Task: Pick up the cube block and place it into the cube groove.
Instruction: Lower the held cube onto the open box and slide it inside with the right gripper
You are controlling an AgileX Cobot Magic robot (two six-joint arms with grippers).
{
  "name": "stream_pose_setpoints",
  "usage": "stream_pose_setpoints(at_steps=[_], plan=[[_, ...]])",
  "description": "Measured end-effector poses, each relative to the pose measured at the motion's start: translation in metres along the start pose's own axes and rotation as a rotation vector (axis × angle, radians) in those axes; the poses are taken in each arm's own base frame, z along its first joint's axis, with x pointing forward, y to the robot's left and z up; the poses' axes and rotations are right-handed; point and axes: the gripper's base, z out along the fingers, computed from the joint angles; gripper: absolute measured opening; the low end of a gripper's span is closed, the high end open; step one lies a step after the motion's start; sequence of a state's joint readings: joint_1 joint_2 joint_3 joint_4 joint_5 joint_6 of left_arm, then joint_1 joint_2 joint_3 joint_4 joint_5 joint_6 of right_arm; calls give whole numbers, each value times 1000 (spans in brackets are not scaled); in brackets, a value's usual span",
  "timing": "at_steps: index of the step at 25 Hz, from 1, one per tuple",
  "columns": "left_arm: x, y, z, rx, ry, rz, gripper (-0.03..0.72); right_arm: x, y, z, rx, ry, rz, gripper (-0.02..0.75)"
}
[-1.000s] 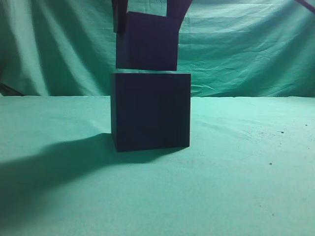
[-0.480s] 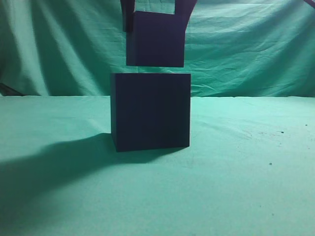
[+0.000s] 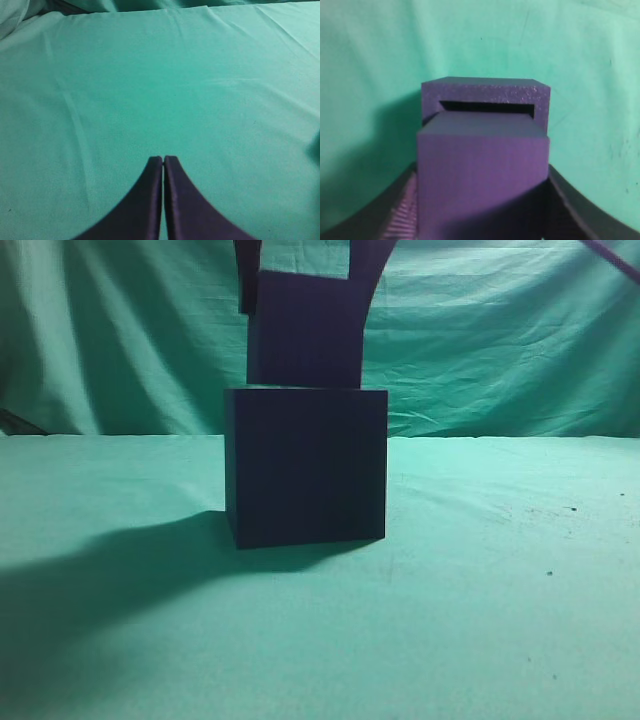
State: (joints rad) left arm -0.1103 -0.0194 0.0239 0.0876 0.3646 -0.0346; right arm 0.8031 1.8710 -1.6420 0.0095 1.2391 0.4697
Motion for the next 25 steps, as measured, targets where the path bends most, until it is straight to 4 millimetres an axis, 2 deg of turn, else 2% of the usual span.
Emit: stream_pose_setpoints(at_steps=[5,19,25], plan=[[0,0,0,0,0,0,0,-2,1,11,15,19,1,424],[0,0,0,0,0,0,0,-5,-2,16,58,11,-21,424],[0,0,0,0,0,0,0,-6,-2,24,66,31,-103,424]])
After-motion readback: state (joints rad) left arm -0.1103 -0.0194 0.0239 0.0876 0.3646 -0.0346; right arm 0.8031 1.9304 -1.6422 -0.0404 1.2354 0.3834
